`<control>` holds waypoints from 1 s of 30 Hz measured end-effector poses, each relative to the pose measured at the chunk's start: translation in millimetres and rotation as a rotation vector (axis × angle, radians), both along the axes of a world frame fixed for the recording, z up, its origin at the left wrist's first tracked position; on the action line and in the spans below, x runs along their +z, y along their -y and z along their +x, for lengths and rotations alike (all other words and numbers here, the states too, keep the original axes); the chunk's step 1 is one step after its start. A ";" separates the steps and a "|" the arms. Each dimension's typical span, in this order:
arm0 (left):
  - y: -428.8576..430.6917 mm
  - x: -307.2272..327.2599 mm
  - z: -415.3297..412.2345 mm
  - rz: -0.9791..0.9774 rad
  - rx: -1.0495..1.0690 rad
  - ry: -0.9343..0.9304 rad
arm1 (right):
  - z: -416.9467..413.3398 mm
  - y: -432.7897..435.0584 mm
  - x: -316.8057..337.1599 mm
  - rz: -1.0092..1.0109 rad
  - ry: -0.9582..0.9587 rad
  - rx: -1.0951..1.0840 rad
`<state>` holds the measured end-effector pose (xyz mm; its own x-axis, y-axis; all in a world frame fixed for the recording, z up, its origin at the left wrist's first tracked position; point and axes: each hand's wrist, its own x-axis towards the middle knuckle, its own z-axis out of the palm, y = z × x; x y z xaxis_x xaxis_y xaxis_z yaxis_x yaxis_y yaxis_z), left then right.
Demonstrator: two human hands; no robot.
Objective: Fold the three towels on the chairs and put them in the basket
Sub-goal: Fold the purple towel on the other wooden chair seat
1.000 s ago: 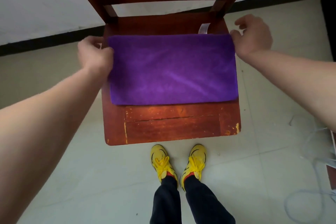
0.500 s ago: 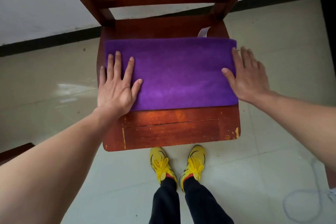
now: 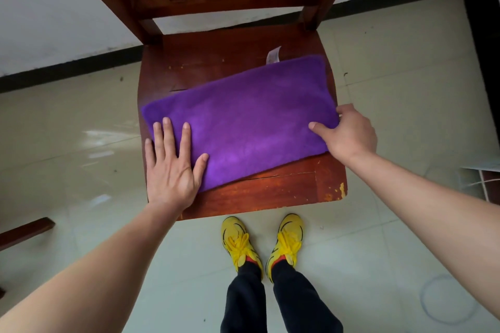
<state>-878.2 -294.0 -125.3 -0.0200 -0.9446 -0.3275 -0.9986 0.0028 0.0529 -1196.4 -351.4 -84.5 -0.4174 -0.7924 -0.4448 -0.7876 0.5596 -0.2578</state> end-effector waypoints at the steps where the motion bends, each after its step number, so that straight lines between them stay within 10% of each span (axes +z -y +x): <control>1: -2.8 -1.6 0.5 -0.013 0.015 -0.013 | 1.6 1.0 1.1 0.012 0.037 -0.027; 14: 62.2 15.5 16.5 0.020 -0.081 -0.048 | -1.7 53.5 31.6 0.158 0.870 -0.396; 23: 41.1 56.3 36.7 0.010 0.256 -0.206 | 64.7 53.0 107.9 0.007 0.826 0.020; 30: 5.4 70.0 75.7 0.049 0.444 -0.300 | 179.0 27.6 66.5 0.090 0.450 0.402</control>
